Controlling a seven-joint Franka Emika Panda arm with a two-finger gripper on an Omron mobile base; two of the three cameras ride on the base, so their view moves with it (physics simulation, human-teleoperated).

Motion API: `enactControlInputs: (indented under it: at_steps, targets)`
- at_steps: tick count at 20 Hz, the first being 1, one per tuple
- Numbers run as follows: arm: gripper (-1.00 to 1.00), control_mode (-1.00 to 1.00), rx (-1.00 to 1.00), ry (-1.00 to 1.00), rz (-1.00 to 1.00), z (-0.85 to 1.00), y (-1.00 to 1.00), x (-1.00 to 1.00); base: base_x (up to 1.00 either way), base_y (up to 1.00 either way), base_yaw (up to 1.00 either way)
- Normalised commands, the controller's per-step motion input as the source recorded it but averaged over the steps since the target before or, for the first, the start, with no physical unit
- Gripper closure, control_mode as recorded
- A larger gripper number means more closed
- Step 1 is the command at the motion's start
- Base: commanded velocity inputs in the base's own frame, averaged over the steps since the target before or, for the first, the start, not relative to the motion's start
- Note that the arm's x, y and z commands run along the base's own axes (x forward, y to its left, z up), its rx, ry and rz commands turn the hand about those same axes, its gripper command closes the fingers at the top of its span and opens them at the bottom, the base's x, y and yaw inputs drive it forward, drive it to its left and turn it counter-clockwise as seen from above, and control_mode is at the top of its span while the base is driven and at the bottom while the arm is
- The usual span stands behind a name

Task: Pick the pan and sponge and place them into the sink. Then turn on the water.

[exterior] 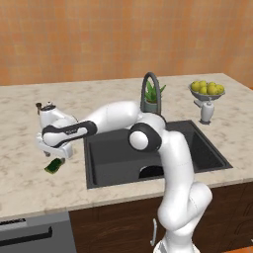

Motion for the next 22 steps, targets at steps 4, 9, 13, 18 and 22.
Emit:
enactControlInputs:
  at_steps: [4, 9, 13, 18, 22]
  targets:
    - [-1.00, -1.00, 0.00, 0.00, 0.00, -0.23, 0.01, 0.33, 0.00, 0.00, 0.00]
    - [-1.00, -1.00, 0.00, 0.00, 0.00, -0.19, 0.08, 0.21, 0.00, 0.00, 0.00]
    - [-1.00, -1.00, 0.00, 0.00, 0.00, -0.19, 0.05, 0.01, 0.00, 0.00, 0.00]
    - [-1.00, -1.00, 0.00, 0.00, 0.00, -0.24, 0.03, 0.00, 0.00, 0.00, 0.00]
    - [-1.00, -1.00, 0.00, 0.00, 0.00, -0.30, 0.00, 0.01, 0.00, 0.00, 0.00]
